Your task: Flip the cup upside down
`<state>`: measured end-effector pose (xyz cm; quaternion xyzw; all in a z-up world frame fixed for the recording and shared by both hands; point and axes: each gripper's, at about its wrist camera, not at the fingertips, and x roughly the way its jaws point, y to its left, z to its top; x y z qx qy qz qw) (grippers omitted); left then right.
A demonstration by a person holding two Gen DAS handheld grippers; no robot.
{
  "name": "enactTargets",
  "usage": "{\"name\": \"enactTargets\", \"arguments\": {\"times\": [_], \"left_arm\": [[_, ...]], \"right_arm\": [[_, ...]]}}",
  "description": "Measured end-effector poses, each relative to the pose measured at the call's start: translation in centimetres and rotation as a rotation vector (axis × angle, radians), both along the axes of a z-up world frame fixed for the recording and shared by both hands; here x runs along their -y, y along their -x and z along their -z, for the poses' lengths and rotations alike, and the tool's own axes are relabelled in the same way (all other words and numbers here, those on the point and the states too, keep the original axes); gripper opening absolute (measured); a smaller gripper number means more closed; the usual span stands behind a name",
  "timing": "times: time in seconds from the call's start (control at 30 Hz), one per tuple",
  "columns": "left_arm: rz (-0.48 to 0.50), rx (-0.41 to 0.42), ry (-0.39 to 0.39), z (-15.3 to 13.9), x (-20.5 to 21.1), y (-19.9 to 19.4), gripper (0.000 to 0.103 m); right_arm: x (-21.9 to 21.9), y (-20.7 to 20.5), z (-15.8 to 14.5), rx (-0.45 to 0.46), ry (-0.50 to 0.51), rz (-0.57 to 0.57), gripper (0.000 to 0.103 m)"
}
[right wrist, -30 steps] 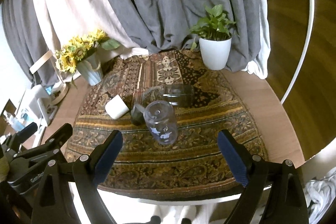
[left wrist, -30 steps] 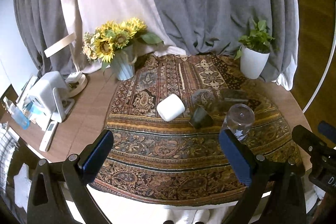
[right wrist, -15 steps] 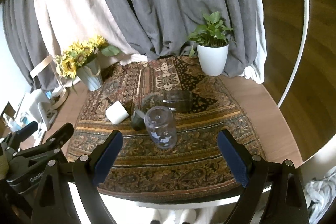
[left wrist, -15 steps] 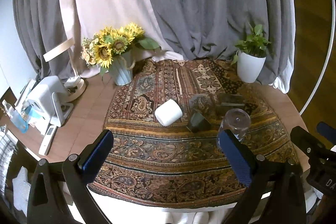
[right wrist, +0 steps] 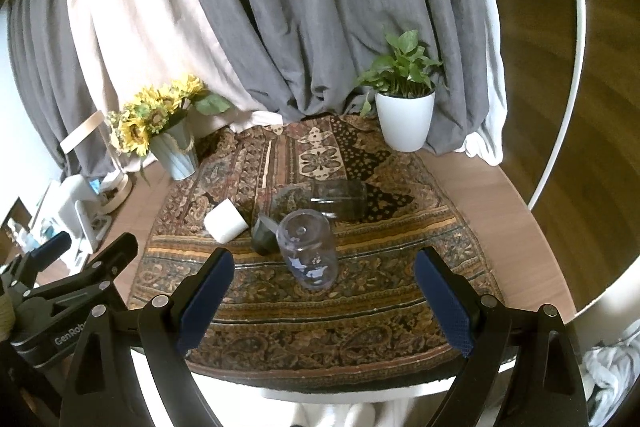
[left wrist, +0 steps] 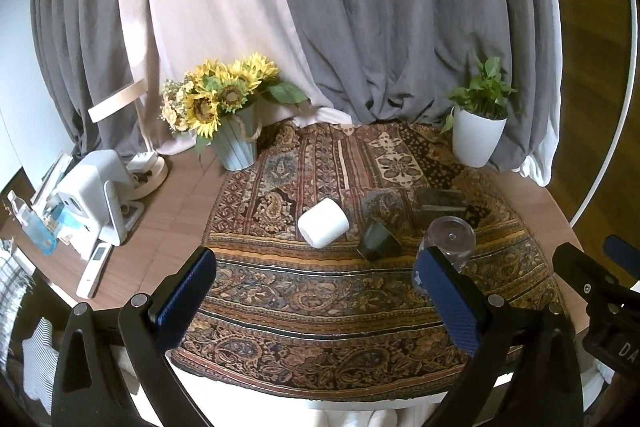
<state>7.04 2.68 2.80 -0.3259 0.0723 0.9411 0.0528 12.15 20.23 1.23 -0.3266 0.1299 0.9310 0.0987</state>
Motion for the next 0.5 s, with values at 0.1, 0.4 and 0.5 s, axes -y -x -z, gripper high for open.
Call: {"name": "enactTargets", "arguments": {"times": [0.1,0.4,0.5], "left_arm": [[0.000,0.000,-0.001,-0.05,-0.03,-0.11,0.103],[0.002,-0.009,-0.001,-0.17,0.04,-0.37,0.103],[0.001,-0.010,-0.002,-0.23,0.03,-0.39,0.103]], "right_arm": [[0.01,-0.06,-0.10,-0.003,-0.002,-0.002,0.092],[0.24,-0.32,-0.19,-0.017,-0.008,-0.005,0.092],[0.26,-0.37,-0.23,-0.022,-0.008,-0.005,0.092]]}}
